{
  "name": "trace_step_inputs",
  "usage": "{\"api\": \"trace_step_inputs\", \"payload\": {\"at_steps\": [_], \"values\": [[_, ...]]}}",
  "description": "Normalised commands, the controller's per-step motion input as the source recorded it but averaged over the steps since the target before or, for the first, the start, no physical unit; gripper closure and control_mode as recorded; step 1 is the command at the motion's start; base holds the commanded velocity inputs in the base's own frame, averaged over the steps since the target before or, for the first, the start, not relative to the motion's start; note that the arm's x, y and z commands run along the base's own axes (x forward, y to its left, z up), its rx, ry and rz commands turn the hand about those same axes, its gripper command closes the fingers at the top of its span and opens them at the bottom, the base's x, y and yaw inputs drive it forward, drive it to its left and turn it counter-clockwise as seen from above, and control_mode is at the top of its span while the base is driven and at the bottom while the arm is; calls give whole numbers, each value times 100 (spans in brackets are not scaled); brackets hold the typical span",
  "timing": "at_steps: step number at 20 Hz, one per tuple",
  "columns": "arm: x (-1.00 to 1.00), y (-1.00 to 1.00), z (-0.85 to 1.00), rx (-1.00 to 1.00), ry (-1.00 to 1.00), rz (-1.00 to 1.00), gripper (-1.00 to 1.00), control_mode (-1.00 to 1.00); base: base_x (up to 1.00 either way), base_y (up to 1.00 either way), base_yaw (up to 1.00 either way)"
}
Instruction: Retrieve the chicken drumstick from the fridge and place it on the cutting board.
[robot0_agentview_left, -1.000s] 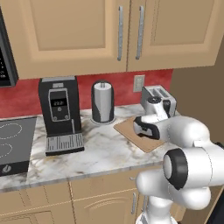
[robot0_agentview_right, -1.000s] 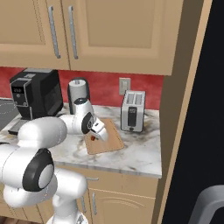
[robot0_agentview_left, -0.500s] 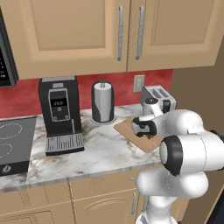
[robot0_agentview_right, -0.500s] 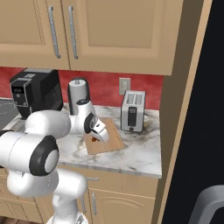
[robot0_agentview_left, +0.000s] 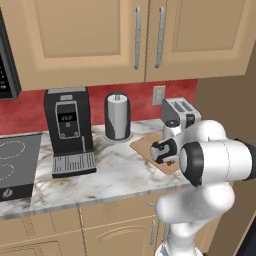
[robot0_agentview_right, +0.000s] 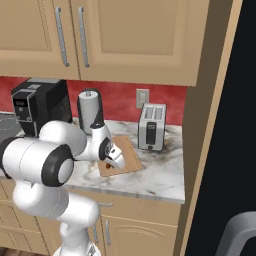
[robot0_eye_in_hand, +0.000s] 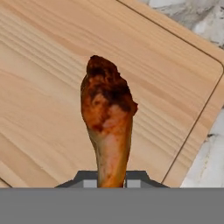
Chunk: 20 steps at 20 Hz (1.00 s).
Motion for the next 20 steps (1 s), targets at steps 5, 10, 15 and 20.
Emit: {"api": "trace_step_inputs", "payload": {"at_steps": [5, 10, 15, 20], "values": [[0, 0, -22, 6, 0, 0, -100, -100, 0, 0, 0], [0, 0, -5, 2, 0, 0, -100, -100, 0, 0, 0], [0, 0, 0, 0, 0, 0, -100, -100, 0, 0, 0], [-4, 0, 31, 0, -1, 0, -100, -100, 0, 0, 0]]}}
